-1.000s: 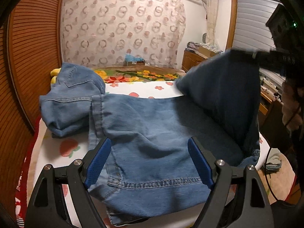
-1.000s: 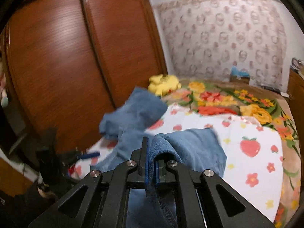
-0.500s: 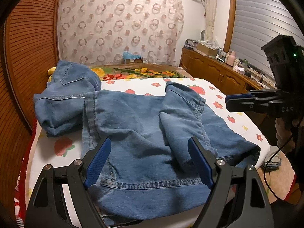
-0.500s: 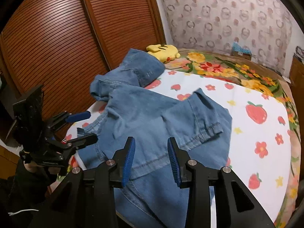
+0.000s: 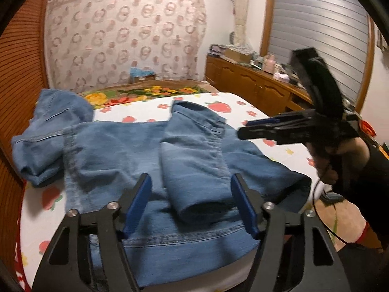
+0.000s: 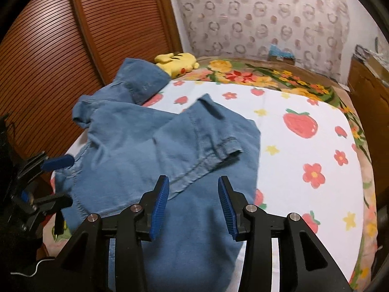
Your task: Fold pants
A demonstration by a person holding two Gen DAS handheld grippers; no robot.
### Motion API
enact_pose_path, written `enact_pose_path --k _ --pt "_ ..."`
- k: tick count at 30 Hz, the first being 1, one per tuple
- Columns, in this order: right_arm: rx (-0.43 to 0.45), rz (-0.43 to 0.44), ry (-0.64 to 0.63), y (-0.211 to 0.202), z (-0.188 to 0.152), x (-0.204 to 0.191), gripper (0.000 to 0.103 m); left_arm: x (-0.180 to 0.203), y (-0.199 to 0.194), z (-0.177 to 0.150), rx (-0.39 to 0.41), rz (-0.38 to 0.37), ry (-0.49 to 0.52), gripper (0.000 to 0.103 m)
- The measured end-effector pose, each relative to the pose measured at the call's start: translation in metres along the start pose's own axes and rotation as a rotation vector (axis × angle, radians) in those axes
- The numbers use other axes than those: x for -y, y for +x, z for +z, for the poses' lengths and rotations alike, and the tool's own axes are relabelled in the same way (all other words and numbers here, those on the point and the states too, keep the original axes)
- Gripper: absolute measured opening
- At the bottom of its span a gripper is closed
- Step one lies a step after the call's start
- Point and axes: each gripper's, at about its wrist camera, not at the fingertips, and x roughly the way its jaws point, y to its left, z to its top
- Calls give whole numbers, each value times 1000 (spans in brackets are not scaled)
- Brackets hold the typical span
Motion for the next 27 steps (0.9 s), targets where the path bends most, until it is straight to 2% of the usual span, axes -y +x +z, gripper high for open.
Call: enact_pose_path --k 3,8,10,13,17,19,21,22,23,27 --pt "0 -16 18 0 -5 6 44 13 6 3 -14 -31 40 55" --pt "-4 -49 42 5 -19 15 44 27 21 1 -65 -53 88 55" --pt "0 -61 55 5 -24 17 44 29 31 -2 -103 -43 98 55" --pt "1 -94 65 7 -29 22 53 29 42 -8 -151 -18 108 55" --pt "9 -115 77 8 -35 25 56 31 49 -12 -172 12 125 55" --pt "14 -120 82 9 -36 24 56 32 50 -11 -171 30 136 45" --pt "16 -123 78 8 -38 24 56 31 49 -9 -165 38 134 24" --pt "16 -130 70 9 -39 22 56 30 47 -8 -160 39 130 20" --pt "15 -137 61 8 -41 21 56 29 43 -6 -149 41 125 12" --pt "13 -155 12 8 -47 12 56 16 17 7 -79 54 83 7"
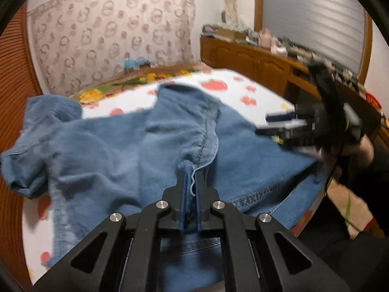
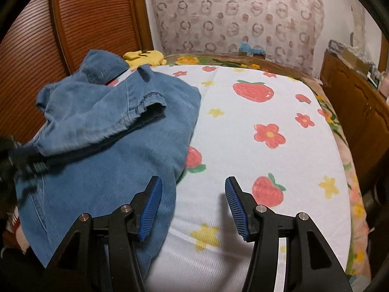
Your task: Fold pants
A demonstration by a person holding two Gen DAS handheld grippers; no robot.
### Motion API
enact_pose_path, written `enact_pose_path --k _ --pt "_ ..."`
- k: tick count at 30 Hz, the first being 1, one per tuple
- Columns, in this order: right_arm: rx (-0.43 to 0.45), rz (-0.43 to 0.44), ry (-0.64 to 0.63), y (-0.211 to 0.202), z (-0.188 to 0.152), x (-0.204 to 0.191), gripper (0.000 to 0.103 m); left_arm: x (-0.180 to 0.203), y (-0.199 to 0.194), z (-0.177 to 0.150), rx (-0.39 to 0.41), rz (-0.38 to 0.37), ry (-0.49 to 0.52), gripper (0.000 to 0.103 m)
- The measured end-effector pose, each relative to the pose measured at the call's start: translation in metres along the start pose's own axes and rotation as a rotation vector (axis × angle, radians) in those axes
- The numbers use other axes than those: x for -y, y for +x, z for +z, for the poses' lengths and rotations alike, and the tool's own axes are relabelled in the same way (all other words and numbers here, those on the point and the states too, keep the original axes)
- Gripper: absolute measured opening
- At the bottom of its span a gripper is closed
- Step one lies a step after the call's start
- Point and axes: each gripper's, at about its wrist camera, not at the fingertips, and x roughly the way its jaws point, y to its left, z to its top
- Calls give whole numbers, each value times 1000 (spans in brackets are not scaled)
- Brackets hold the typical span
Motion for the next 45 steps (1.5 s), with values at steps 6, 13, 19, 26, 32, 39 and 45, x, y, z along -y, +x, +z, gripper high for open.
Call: enact_pose_path --k 6,13,19,26,32,39,45 --pt "13 13 -5 0 -7 -3 56 -26 -39 6 72 17 -57 6" --pt "31 29 -7 -11 -10 9 56 -52 -68 -4 112 58 -141 5" --pt "42 50 -11 -14 -11 6 56 -72 -55 -32 46 110 -200 4" --pt "49 77 -28 -10 -6 -7 56 -84 -45 -43 10 143 -225 13" --pt "42 85 -35 1 -7 -12 56 -86 -52 -35 39 152 -213 49" --pt "56 89 -28 7 -12 -9 56 -75 -56 -14 91 135 -186 64" --pt "72 67 -48 7 -18 -19 56 -46 -37 9 99 56 -105 63"
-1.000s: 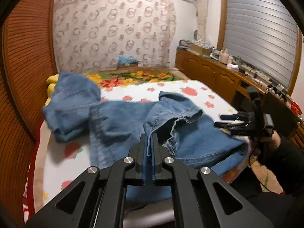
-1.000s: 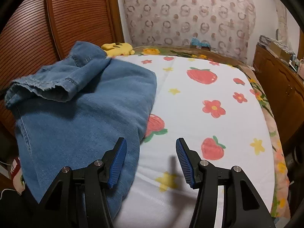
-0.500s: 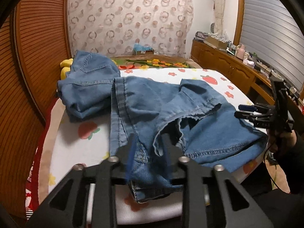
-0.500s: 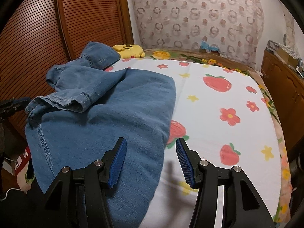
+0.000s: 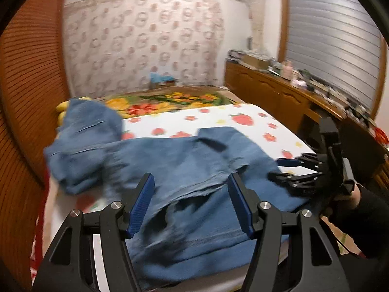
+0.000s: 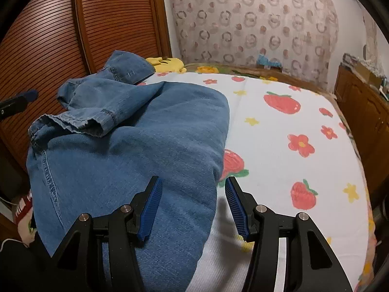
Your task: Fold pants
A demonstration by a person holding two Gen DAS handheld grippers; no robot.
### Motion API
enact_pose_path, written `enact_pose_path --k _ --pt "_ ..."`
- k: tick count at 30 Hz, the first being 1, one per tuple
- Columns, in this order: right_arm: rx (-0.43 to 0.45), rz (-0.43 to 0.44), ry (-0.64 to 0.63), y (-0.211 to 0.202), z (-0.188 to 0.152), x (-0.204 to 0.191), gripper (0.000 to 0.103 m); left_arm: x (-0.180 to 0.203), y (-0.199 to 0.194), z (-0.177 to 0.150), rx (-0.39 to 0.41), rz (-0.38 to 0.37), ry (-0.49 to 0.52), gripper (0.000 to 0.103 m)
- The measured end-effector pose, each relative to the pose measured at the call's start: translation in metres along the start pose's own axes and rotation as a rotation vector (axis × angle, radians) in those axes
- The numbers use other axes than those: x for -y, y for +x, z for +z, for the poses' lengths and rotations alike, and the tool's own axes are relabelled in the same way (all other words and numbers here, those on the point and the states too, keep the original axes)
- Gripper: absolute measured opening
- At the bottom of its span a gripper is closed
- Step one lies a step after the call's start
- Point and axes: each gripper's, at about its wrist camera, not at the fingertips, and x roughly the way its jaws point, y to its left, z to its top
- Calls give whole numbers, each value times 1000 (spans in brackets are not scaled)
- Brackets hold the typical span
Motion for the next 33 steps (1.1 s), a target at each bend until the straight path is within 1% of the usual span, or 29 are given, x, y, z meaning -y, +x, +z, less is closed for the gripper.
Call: enact_pose_path --k 3,6,11,13,15,16,17,18,21,24,27,31,33 --pt "6 -11 -13 1 -1 -6 56 15 25 5 -40 -39 36 63" --pt "7 -3 -2 0 -2 -5 56 27 52 8 -85 -78 57 63" --pt "16 -9 -2 -2 -3 -6 56 44 84 9 -143 -94 84 63" --pt "18 -10 -2 -2 -3 -6 56 48 96 9 -165 -89 97 59" --pt "22 -11 0 -3 -4 -5 56 52 105 9 -185 -82 129 48" --pt "24 -12 2 -3 -4 -5 56 53 109 9 -190 -58 151 45" --pt "26 -12 3 -3 -5 -5 56 53 110 8 -192 -48 162 38" --pt "28 -13 3 -4 -5 -5 56 52 110 8 -194 -43 169 26" --pt "31 -13 5 -4 -5 -4 56 41 96 15 -160 -24 155 13" --pt "33 -11 12 -5 -5 -2 56 18 77 29 -114 24 122 11" --pt "35 -12 16 -4 -5 -1 56 -9 66 41 -89 81 97 10" --pt "29 -9 17 -3 -5 -1 56 -41 61 51 -86 139 79 9" --pt "25 -7 19 -2 -5 -1 56 -52 62 51 -89 155 68 9"
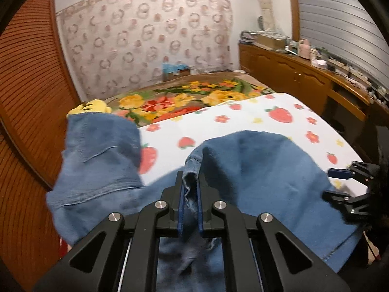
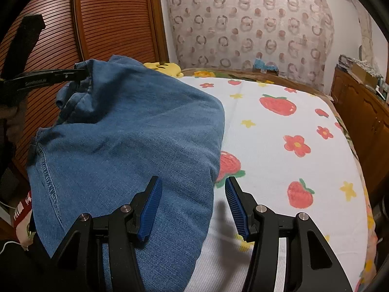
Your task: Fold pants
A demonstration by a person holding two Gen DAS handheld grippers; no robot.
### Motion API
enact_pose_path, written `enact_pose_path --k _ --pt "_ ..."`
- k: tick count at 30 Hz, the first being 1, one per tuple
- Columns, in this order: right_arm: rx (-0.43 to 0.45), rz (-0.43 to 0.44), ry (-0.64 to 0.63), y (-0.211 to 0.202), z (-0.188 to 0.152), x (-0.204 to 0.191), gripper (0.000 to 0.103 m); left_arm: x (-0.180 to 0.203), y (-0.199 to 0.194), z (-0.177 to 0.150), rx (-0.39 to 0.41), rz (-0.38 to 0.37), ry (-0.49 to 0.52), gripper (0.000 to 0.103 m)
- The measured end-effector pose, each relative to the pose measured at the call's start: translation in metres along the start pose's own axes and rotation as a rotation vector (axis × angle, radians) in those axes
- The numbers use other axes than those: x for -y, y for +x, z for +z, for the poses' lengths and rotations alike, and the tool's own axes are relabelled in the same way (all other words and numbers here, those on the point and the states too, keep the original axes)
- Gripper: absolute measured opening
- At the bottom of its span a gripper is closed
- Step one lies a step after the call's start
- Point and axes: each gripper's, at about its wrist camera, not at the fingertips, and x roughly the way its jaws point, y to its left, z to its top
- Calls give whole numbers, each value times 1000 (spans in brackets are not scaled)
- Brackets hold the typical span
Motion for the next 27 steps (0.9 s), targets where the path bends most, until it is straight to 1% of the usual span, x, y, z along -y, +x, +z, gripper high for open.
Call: enact_pose_path --k 6,9,10,13,15,16,19,24,27 --pt "-4 2 2 2 2 0 56 -26 5 0 0 37 -41 9" --pt "-4 2 2 2 1 0 56 -32 10 -1 -18 30 -58 10" --pt "-4 2 3 2 2 1 56 -33 11 -2 -23 30 -62 12" --pt "-4 2 3 2 2 1 56 -32 9 -7 -29 42 -67 25" --pt "-4 3 2 2 1 1 56 -30 5 -13 -29 40 -70 46" --pt "-5 4 2 2 1 1 56 -29 2 -17 -26 29 -72 48" --pt "-5 3 2 1 1 1 56 -19 -10 -37 -24 -2 -76 48" --pt "7 -10 -2 1 1 1 56 2 -26 -70 -49 -64 -62 48" --pt "8 -13 -6 -1 0 1 56 11 -30 -84 -66 -47 -48 48"
